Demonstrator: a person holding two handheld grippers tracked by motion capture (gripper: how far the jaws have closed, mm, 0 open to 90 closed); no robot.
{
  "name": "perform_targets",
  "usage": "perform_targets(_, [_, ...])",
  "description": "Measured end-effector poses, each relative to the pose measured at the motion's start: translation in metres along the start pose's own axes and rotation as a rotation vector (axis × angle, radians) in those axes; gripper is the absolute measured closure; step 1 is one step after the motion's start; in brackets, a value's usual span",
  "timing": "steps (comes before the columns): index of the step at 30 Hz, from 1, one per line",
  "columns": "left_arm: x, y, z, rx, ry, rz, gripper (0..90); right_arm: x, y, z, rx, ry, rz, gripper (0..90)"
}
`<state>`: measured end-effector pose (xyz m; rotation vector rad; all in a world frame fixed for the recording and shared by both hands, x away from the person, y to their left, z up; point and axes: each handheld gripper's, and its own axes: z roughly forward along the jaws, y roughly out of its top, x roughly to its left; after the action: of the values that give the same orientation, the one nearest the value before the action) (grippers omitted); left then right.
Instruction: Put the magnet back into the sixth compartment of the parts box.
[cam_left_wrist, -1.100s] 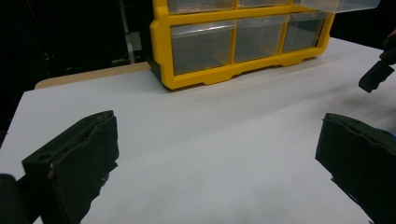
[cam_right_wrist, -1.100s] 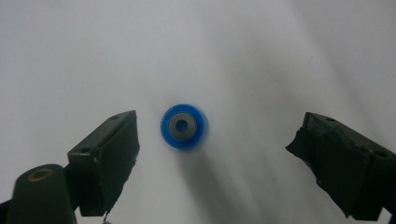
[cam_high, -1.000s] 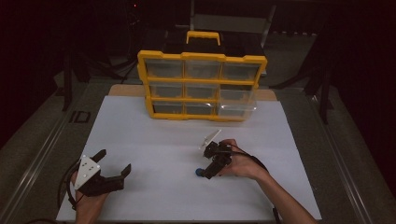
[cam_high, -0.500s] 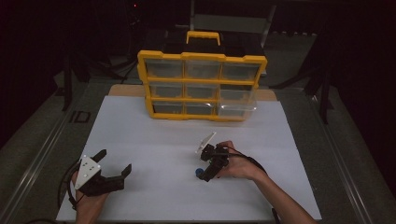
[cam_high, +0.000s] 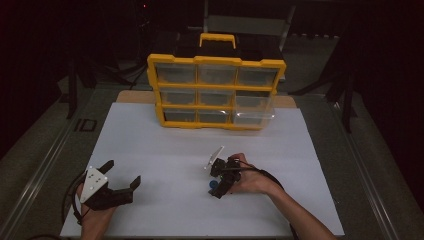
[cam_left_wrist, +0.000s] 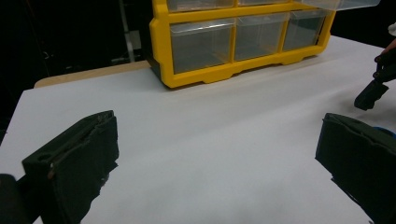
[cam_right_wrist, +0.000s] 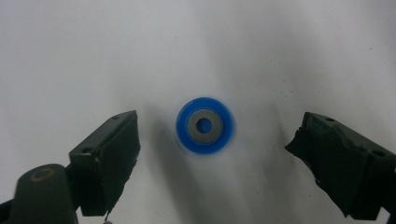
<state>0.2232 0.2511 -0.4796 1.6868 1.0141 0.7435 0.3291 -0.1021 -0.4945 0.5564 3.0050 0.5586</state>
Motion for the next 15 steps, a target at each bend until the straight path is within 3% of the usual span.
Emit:
perform_targets(9, [0.0003, 0.0, -0.0004, -0.003, 0.002, -0.002, 0.0, 0.0037, 0.003, 0.0045, 0.017, -0.023, -0.022, 16.3])
perform_targets(15, [0.0005, 0.0, -0.0006, -0.005, 0.001, -0.002, 0.0, 0.0052, 0.0056, 0.006, 0.023, -0.024, -0.03, 26.4])
